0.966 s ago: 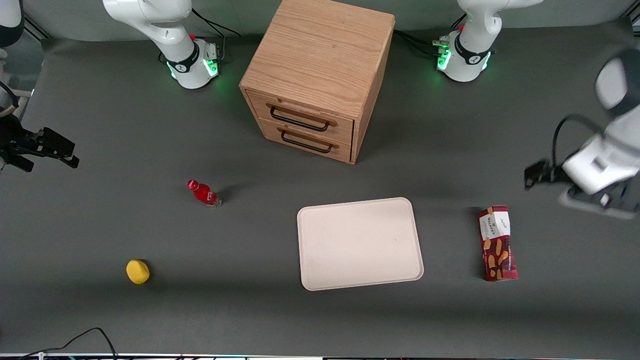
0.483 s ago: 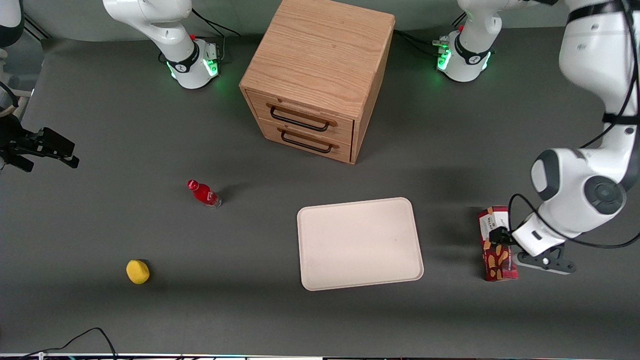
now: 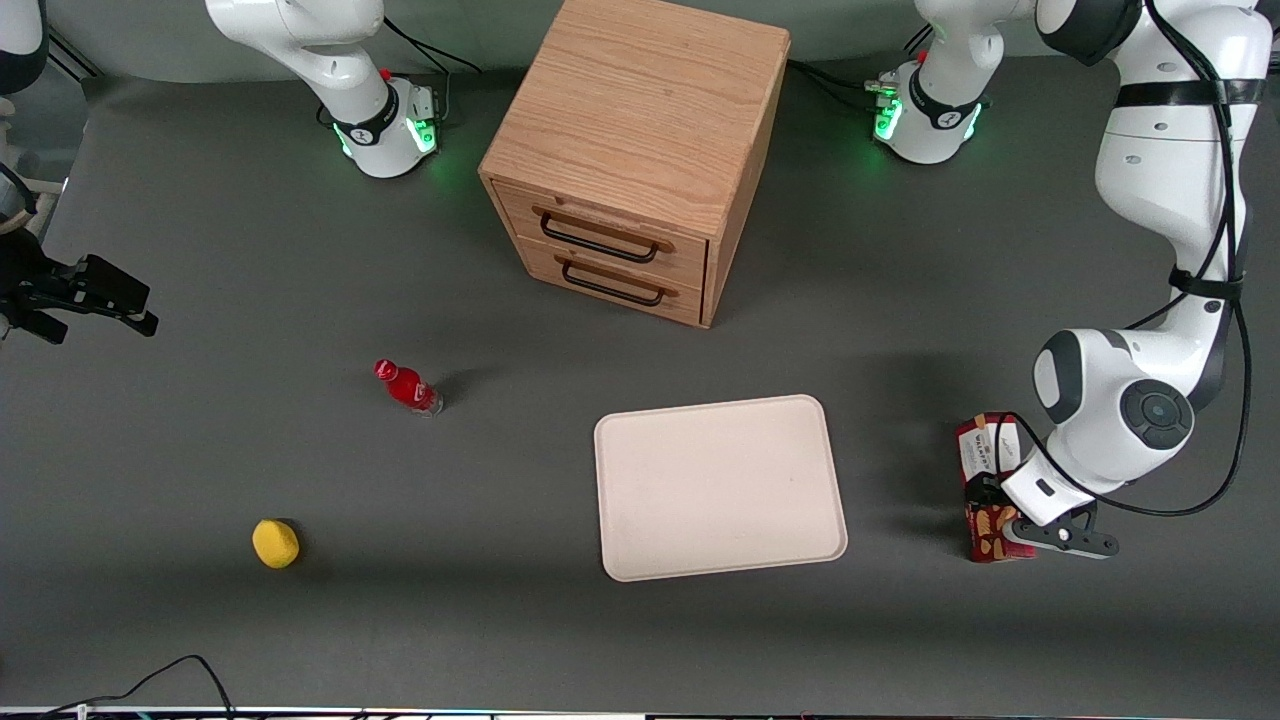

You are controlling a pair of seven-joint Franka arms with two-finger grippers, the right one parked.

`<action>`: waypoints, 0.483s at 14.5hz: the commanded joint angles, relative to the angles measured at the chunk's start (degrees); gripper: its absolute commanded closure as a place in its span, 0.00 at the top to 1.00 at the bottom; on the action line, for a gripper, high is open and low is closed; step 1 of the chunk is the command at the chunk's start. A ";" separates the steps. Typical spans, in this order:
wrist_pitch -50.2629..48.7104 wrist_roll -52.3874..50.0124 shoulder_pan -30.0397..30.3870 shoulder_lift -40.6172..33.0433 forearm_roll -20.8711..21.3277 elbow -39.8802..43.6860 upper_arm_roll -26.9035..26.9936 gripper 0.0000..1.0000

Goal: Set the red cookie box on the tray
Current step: 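Close the left gripper on the red shortbread box and lift it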

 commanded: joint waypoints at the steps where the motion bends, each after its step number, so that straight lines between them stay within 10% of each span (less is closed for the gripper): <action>1: -0.52 -2.79 0.08 0.05 0.93 0.92 -0.05 0.00; 7: -12.59 -4.55 -0.53 -7.30 1.11 3.46 -0.14 0.00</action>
